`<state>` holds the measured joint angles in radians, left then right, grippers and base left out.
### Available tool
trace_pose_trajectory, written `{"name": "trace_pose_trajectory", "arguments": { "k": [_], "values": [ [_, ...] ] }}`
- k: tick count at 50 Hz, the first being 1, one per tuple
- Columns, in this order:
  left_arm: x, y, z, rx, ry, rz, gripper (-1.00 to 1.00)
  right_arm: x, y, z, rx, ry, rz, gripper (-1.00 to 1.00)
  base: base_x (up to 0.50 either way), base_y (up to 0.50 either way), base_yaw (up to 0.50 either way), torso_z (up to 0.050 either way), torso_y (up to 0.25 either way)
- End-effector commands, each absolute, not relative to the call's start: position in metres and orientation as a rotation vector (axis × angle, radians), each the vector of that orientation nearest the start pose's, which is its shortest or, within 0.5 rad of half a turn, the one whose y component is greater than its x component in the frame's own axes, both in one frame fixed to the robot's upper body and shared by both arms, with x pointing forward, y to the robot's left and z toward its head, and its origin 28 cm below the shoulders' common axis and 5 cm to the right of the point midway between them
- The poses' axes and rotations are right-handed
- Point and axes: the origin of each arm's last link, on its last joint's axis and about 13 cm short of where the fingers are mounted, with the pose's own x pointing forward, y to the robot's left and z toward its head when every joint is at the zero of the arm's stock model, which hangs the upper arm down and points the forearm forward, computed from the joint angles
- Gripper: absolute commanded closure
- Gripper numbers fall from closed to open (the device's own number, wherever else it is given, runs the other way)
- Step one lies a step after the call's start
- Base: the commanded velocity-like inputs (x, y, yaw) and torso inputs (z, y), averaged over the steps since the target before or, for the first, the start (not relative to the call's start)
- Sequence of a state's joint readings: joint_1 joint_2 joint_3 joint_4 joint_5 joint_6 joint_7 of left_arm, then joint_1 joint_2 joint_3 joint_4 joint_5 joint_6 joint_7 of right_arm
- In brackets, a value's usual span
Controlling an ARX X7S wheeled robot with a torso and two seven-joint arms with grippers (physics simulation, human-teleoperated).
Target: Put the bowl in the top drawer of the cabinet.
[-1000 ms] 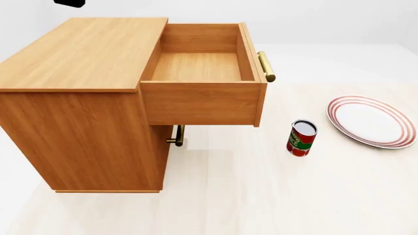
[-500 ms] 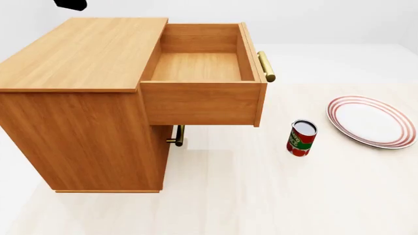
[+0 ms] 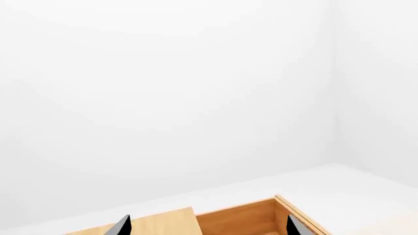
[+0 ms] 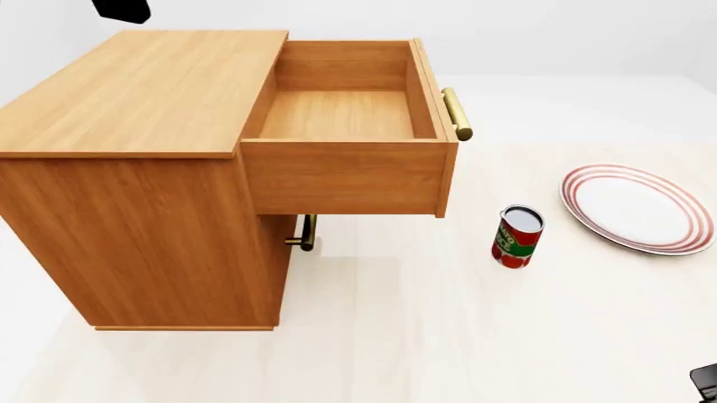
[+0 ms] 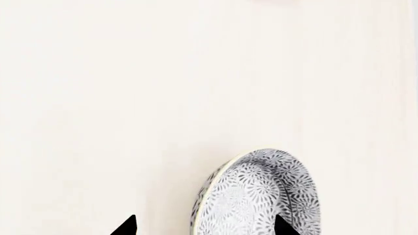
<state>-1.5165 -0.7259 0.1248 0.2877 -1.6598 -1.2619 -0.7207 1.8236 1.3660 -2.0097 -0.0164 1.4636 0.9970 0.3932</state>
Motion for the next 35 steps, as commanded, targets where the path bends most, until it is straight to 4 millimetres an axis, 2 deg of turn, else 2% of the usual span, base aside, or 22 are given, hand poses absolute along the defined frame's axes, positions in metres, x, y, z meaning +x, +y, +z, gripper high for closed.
{"name": "trace_pose_trajectory", "arguments": {
  "k": [1, 16, 26, 35],
  "values": [
    [0.212, 0.271, 0.398, 0.059, -0.25, -0.275, -1.0, 0.182, -0.322, 0.172, -0.48, 1.162, -0.266, -1.0, 0.0, 0.0, 0.0, 0.0, 0.0],
    [0.214, 0.27, 0.397, 0.058, -0.246, -0.276, -1.0, 0.179, -0.324, 0.151, -0.517, 1.205, -0.302, -1.0, 0.0, 0.0, 0.0, 0.0, 0.0],
    [0.213, 0.271, 0.396, 0.056, -0.241, -0.271, -1.0, 0.187, -0.324, 0.138, -0.584, 1.189, -0.331, -1.0, 0.0, 0.0, 0.0, 0.0, 0.0],
    [0.214, 0.269, 0.394, 0.046, -0.237, -0.273, -1.0, 0.186, -0.323, 0.118, -0.599, 1.203, -0.347, -1.0, 0.0, 0.0, 0.0, 0.0, 0.0]
  ]
}}
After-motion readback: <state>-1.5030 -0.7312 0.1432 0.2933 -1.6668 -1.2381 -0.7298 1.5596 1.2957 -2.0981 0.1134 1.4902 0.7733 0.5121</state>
